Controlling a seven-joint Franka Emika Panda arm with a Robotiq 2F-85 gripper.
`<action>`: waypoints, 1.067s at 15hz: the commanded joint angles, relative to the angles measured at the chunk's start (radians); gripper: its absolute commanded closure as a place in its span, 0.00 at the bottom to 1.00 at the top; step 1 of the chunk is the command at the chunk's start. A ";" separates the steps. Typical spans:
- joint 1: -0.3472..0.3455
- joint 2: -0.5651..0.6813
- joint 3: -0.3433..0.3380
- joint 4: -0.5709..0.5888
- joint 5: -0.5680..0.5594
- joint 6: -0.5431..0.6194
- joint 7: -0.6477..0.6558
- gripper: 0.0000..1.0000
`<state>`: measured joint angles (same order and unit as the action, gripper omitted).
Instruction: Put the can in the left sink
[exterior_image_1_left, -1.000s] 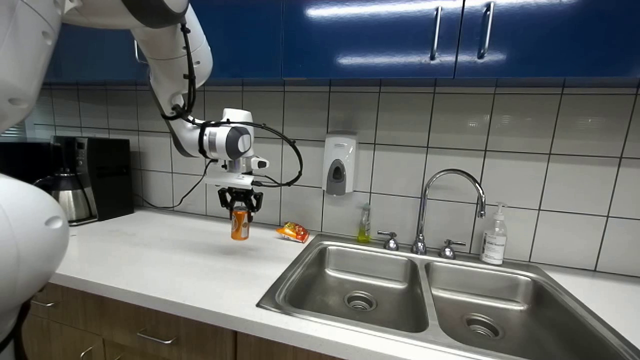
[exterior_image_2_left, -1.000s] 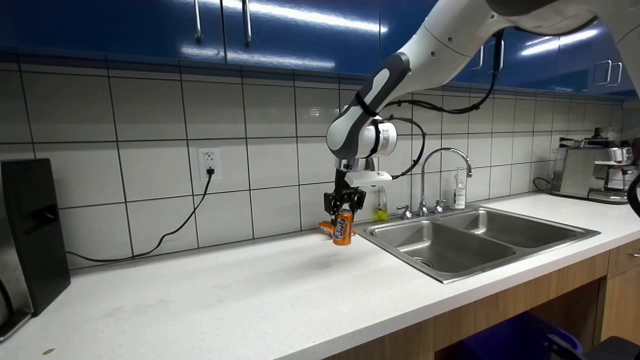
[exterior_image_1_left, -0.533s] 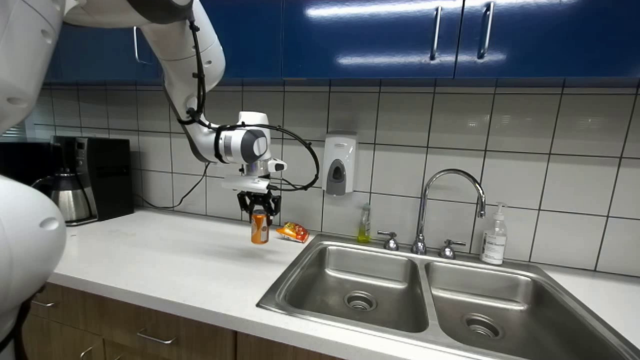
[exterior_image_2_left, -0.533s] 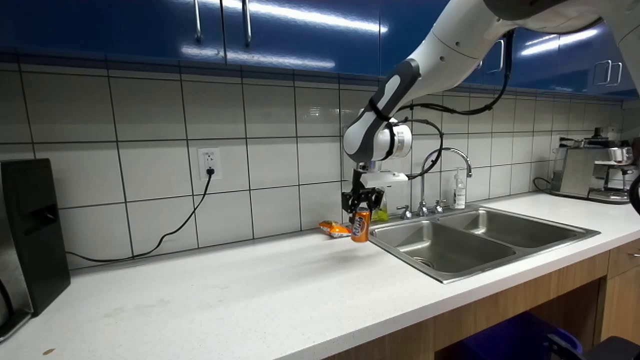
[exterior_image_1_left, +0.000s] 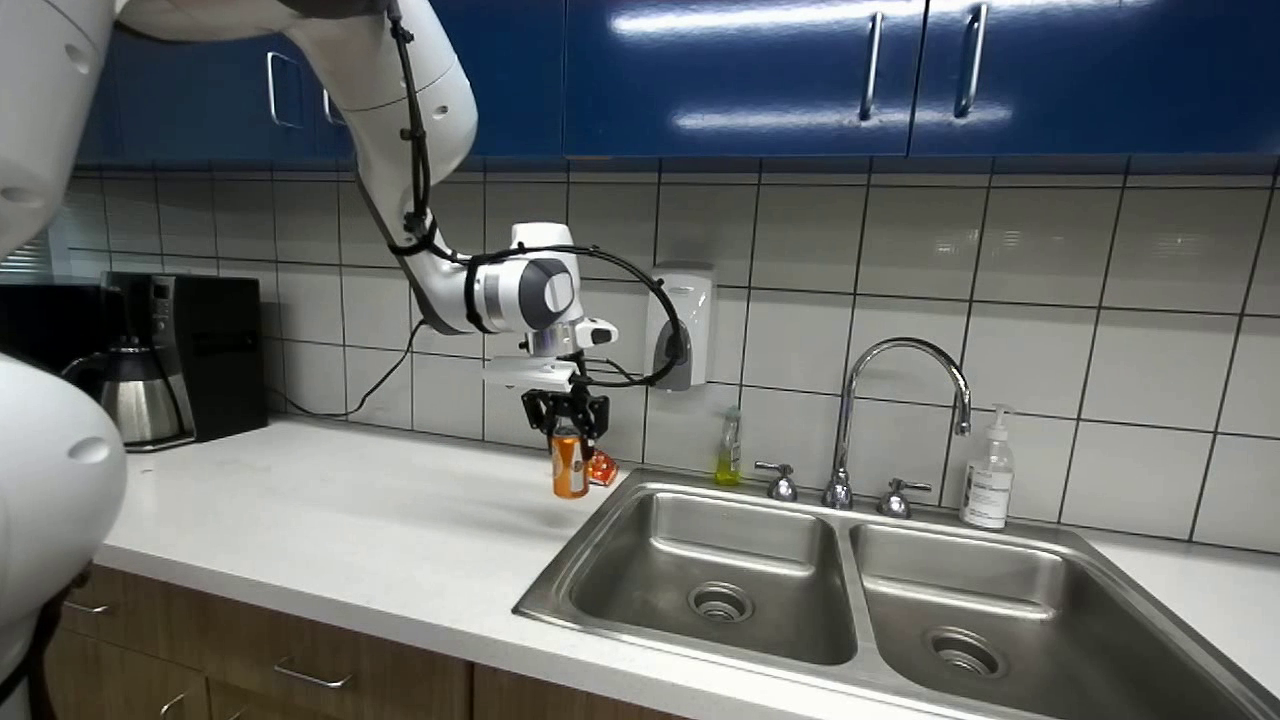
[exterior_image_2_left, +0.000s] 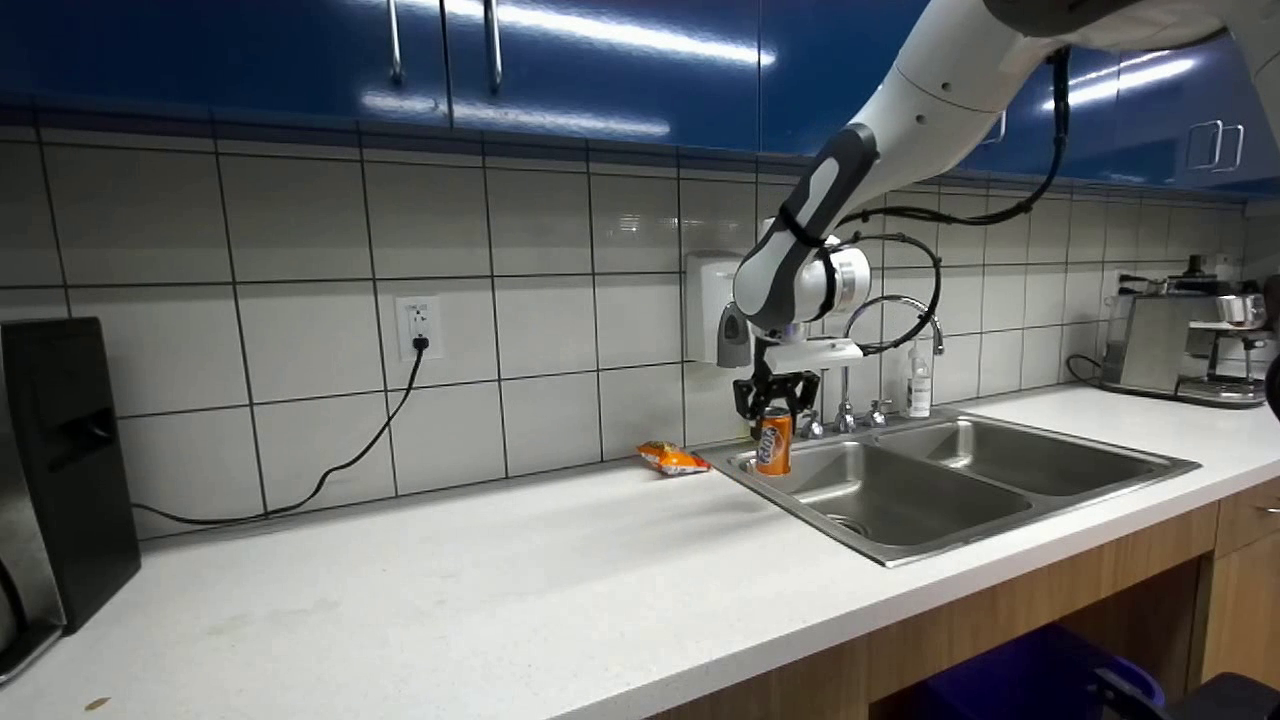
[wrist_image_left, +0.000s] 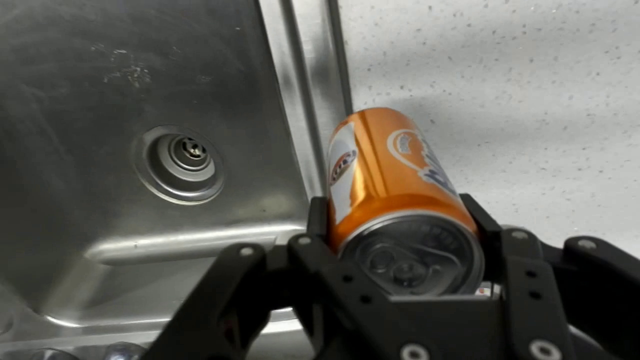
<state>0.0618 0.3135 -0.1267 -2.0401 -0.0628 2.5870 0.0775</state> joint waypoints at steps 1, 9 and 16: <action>-0.025 -0.056 -0.027 -0.053 -0.054 0.024 0.072 0.62; -0.087 -0.076 -0.115 -0.111 -0.079 0.078 0.131 0.62; -0.145 -0.036 -0.166 -0.121 -0.073 0.122 0.129 0.62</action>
<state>-0.0579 0.2817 -0.2932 -2.1499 -0.1105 2.6822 0.1769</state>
